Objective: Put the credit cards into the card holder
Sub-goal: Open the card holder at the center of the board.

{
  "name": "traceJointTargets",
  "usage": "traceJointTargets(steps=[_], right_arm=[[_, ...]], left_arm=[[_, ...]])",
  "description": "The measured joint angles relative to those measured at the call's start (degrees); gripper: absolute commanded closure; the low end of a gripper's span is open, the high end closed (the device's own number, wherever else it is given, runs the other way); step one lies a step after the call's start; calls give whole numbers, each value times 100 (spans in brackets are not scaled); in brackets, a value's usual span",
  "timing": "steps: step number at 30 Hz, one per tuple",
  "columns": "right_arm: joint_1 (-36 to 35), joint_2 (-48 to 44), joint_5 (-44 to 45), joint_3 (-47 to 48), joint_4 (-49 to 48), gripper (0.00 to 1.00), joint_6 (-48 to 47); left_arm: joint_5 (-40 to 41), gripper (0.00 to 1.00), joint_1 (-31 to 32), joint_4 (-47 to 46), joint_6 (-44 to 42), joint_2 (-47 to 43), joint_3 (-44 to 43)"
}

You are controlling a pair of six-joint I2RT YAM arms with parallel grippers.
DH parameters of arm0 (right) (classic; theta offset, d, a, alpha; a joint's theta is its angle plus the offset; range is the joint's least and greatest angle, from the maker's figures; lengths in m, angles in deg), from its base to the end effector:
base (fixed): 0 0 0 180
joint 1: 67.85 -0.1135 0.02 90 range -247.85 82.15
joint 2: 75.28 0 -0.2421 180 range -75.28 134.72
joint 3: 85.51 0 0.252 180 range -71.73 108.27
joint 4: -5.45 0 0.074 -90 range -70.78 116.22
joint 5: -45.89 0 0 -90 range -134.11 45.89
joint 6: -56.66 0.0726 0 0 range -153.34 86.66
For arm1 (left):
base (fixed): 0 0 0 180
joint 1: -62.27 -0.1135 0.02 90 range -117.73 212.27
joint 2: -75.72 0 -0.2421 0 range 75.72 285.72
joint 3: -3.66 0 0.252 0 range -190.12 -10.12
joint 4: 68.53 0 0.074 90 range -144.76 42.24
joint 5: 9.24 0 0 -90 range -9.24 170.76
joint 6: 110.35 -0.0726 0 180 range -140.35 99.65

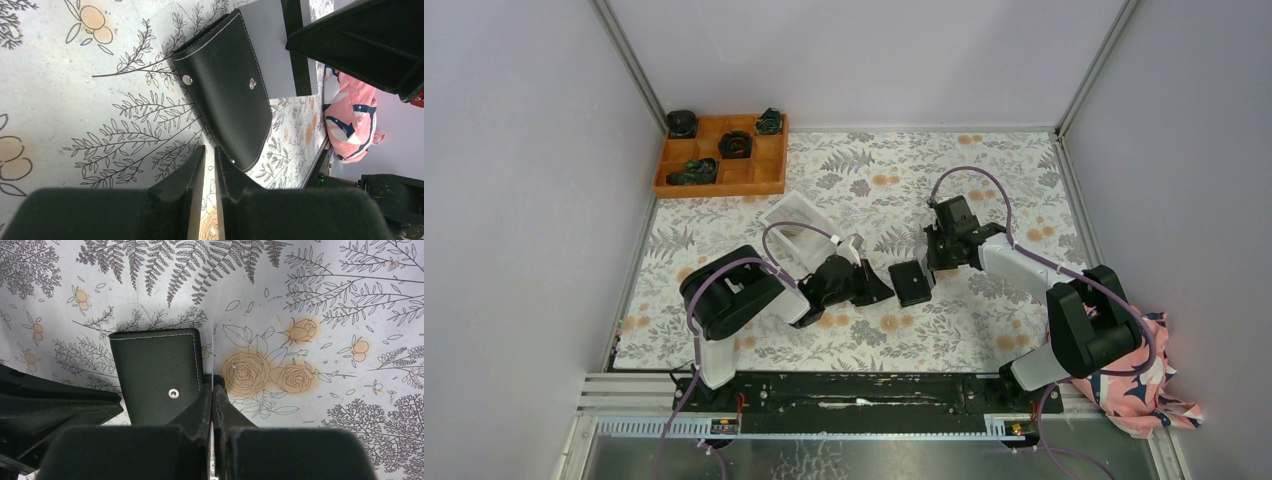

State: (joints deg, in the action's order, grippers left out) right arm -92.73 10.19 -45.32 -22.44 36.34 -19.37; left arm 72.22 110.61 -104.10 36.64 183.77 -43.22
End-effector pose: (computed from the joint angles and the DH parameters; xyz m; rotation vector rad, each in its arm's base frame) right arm 0.2910 0.1366 0.1413 -0.2491 2.5150 0.3040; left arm 0.2233 -0.2672 0.0599 -0.0648 2.2731 -1.2402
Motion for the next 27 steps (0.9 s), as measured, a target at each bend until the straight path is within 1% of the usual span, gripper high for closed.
traceJointTargets(steps=[9,27], right_arm=[[57,-42,-262,-114,-179,100,120],[94,-623,-601,-415,-293,100,435]], left_arm=[[0,81,0,-9,0,13,0],[20,82,0,-2,-15,13,0]])
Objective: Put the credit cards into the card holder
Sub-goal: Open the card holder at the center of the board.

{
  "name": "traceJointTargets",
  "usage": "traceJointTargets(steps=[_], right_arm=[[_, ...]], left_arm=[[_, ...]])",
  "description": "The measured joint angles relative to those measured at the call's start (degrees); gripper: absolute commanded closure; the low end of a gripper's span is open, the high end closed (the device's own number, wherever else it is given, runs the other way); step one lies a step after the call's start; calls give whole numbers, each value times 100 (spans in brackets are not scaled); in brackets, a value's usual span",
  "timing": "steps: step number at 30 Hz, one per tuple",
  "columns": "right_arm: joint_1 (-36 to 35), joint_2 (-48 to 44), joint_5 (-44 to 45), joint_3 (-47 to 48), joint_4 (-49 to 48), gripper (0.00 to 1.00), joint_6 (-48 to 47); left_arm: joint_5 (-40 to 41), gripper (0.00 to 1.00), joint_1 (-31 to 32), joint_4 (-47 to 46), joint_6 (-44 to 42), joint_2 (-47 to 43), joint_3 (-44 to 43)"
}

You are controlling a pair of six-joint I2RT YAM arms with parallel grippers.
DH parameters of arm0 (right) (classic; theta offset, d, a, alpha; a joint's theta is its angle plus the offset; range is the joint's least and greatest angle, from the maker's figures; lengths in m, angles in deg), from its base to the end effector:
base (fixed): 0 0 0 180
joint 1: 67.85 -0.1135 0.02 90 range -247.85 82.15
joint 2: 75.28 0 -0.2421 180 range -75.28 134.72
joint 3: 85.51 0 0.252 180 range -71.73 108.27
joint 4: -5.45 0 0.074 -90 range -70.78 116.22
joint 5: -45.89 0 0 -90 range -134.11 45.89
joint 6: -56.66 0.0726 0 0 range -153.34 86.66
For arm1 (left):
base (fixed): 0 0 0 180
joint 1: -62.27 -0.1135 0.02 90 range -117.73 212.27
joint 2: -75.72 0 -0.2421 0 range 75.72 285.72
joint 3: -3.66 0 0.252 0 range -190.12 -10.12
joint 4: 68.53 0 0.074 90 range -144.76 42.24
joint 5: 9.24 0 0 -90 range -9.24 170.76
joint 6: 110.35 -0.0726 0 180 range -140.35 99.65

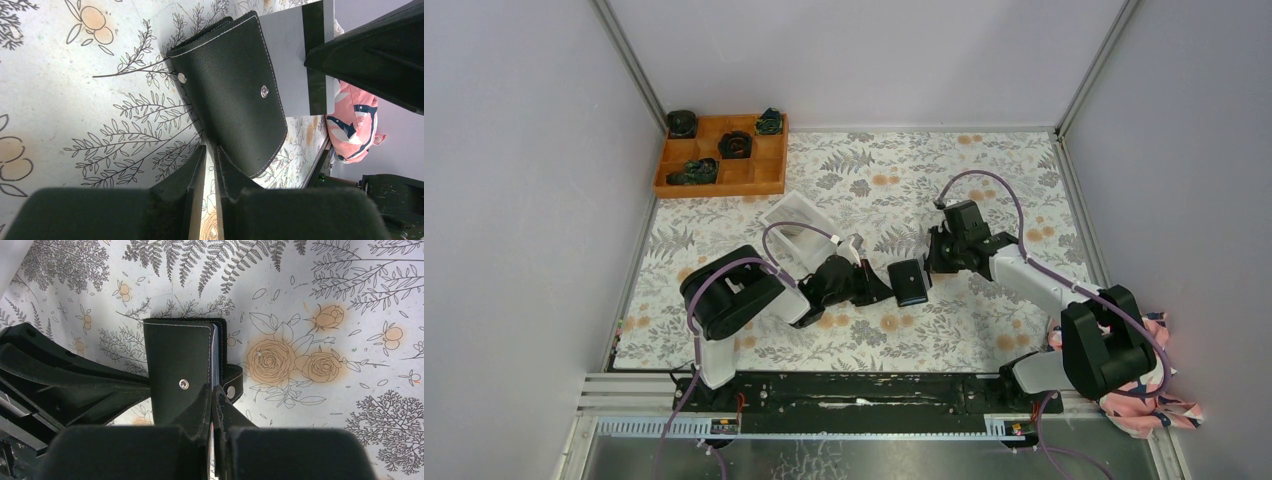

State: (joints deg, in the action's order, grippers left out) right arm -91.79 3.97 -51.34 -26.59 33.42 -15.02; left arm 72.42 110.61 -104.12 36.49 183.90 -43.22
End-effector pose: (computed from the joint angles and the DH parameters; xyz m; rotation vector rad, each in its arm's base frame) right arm 0.2781 0.1334 0.1548 -0.1800 2.4575 0.4834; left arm 0.2234 -0.2670 0.0592 -0.0646 2.2732 -1.2345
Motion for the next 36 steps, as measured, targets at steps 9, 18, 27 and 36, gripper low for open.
traceJointTargets(steps=[9,18,27,36], right_arm=[[2,-37,-81,-295,-219,100,125],[2,-101,-103,-422,-393,100,149],[2,-361,59,-433,-247,100,103],[2,-354,59,-435,-221,100,81]], left_arm=[[2,82,0,0,0,0,0],[9,82,2,2,0,0,0],[74,82,2,0,0,0,0],[83,82,2,2,2,0,0]])
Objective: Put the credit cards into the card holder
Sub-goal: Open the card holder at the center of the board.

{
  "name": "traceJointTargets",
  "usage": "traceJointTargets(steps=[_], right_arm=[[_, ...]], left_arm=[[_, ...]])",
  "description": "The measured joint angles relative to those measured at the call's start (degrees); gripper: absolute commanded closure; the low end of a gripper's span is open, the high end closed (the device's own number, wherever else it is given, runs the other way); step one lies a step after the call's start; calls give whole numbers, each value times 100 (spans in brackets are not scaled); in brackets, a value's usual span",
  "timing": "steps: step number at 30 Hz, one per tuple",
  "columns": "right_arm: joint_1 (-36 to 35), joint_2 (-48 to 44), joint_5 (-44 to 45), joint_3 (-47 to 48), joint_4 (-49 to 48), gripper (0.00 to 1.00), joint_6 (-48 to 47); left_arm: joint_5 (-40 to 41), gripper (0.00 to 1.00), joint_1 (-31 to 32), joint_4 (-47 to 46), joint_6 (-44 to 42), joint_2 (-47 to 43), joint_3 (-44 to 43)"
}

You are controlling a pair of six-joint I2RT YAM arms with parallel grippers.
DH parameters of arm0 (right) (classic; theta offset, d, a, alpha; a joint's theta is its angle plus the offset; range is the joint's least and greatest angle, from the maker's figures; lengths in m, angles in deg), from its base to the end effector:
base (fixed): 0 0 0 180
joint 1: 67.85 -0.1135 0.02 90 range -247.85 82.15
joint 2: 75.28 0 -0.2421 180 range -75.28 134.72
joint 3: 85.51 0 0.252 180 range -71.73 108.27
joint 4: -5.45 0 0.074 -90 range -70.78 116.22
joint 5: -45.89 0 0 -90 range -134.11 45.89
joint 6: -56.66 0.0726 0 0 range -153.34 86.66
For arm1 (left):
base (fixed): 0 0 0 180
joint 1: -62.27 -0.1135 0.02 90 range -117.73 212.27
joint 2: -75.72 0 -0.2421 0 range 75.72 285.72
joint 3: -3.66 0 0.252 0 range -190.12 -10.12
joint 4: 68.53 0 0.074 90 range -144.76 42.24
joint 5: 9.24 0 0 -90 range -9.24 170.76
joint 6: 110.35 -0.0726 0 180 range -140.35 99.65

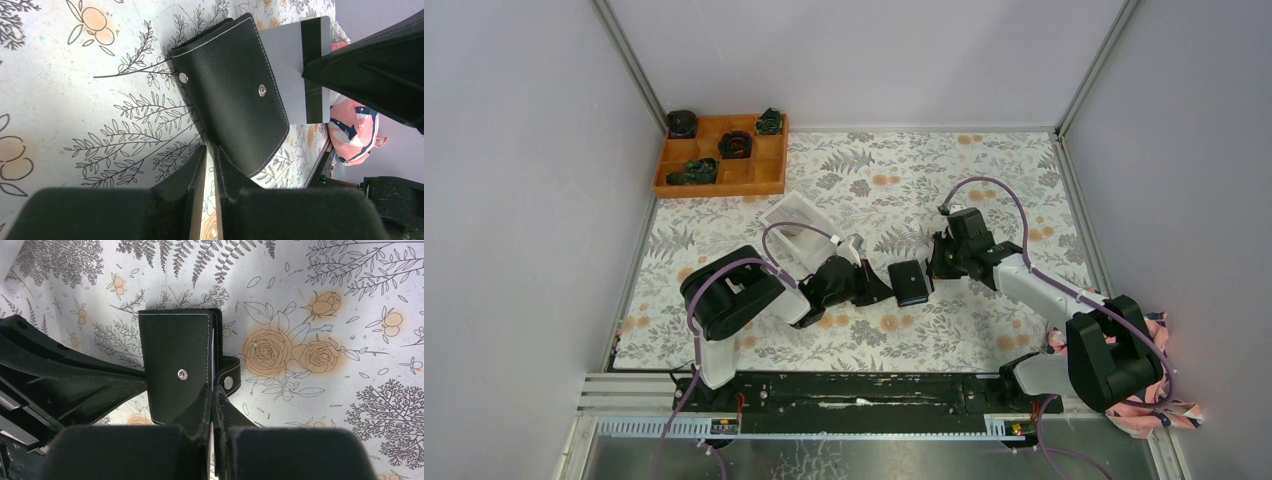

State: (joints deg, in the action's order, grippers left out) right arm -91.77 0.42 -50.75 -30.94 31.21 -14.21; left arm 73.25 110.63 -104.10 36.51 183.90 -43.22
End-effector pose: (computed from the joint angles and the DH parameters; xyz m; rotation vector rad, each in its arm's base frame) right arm 0.2664 0.1273 0.1506 -0.1577 2.4342 0.4851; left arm 0.2242 -0.2664 0.0591 -0.0748 2.2683 -1.2221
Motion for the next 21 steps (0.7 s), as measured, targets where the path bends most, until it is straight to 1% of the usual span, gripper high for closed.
traceJointTargets(steps=[13,21], right_arm=[[35,68,-52,-205,-319,100,31],[339,31,-417,-553,-883,100,271]], left_arm=[[2,83,0,0,-2,0,0],[46,83,4,-37,-7,0,39]])
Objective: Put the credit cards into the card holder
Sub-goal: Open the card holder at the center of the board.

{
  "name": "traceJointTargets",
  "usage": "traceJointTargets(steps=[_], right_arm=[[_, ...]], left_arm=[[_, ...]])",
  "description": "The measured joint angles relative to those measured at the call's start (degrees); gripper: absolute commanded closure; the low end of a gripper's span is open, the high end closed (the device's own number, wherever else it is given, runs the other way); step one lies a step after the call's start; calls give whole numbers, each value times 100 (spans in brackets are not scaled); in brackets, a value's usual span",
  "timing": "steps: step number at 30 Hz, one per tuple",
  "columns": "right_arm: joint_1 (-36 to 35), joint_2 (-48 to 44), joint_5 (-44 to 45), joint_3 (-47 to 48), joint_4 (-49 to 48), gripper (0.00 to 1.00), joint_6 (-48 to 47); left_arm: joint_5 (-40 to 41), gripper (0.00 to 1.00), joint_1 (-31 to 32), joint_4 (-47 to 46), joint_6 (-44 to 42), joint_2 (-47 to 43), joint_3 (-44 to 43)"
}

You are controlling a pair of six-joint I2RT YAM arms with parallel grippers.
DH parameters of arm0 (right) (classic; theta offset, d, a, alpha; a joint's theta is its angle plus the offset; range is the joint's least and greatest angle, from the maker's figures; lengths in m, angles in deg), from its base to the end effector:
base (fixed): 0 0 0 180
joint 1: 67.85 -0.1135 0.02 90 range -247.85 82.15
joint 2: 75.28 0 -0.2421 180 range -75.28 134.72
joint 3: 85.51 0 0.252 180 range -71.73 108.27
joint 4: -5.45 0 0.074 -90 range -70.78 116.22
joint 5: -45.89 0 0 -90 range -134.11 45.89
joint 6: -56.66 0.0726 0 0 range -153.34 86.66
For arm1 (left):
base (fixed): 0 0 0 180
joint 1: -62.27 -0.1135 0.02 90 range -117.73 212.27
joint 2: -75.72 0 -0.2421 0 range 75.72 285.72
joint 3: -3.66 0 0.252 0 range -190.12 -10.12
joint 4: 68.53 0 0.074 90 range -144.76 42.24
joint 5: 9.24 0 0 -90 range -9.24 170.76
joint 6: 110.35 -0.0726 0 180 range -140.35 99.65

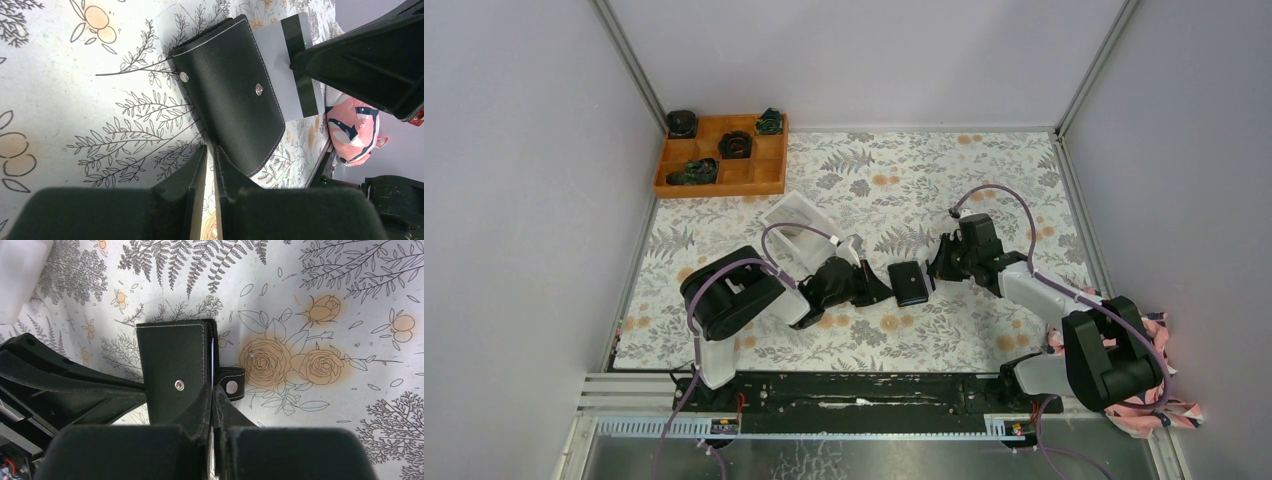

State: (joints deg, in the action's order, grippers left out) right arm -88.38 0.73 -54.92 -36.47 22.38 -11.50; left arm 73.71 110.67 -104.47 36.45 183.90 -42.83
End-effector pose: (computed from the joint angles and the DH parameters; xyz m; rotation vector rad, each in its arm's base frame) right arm 0.2675 0.1147 0.1334 -0.0690 2.3945 0.5792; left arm 0.2234 -0.2651 0.0582 -0.0785 2.2656 -1.2147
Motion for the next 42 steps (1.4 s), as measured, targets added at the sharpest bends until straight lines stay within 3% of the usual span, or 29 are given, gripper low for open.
traceJointTargets(steps=[23,42], right_arm=[[286,-153,-719,-870,-1305,100,619],[286,-313,-1051,-1032,-1399,100,791]], left_arm=[[109,84,4,-179,0,-68,223],[214,84,33,-195,2,-92,273]])
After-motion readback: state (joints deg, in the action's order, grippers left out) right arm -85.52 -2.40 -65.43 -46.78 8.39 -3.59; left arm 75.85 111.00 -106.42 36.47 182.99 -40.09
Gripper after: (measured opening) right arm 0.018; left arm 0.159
